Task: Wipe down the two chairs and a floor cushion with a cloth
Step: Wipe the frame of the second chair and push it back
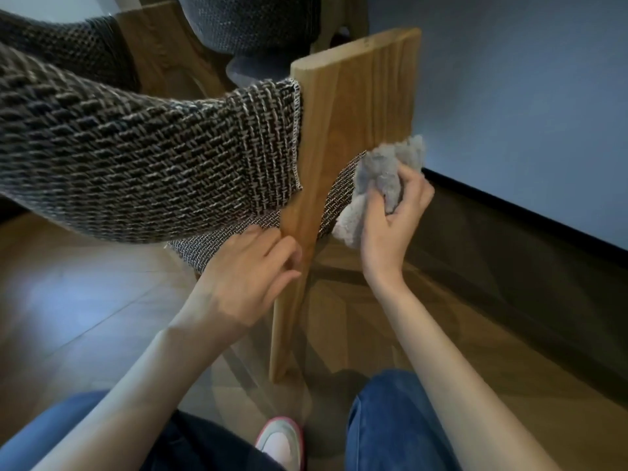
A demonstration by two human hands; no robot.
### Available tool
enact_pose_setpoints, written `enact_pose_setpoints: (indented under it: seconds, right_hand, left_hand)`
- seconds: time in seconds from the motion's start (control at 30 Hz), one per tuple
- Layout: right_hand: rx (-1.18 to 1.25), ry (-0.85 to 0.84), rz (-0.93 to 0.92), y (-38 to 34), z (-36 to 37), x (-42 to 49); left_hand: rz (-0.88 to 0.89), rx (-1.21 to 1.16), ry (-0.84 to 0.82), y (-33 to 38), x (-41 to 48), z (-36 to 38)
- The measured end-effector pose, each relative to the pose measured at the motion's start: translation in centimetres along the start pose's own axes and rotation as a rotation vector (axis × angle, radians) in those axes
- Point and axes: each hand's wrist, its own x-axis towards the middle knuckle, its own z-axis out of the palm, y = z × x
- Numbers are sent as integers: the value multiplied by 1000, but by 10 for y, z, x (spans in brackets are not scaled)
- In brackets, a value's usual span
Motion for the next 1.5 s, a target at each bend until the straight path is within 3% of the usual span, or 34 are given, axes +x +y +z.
enact_pose_setpoints:
  seconds: [0.07,0.3,0.5,0.77,0.87,0.97,1.17,1.27,1.4,1.5]
  right_hand:
    - [-11,-45,-159,-13,3,6]
    - [-44,-256,-332,-4,2,-23]
    - [-129,-576,-231,30,-23,-64]
    - [-93,-487,-319,28,-17,-59]
    - [-143,-640,-205,59,-30,-94]
    - [-242,-822,62,100,-40,-134]
    - [-348,-933,415,143,-35,-165]
    - [-318,-881,435,138,-35,-169]
    - [-207,-526,-6,110,-28,-164]
    - [-206,-451,-149,110,-21,-161]
  left_hand:
    - [-109,-117,11,4,1,0]
    - [-475,-235,28,-4,2,14]
    - [-472,-387,0,-15,-1,12]
    - [-494,-507,-14,-14,4,9]
    - [-483,-568,-27,-18,2,7]
    - [-456,-574,-12,-17,-1,6]
    - [-472,-606,41,-14,-2,11]
    - [-468,-603,54,-15,-3,11]
    - [-462,-624,66,-17,-5,14]
    - [-458,-631,73,-18,-6,16]
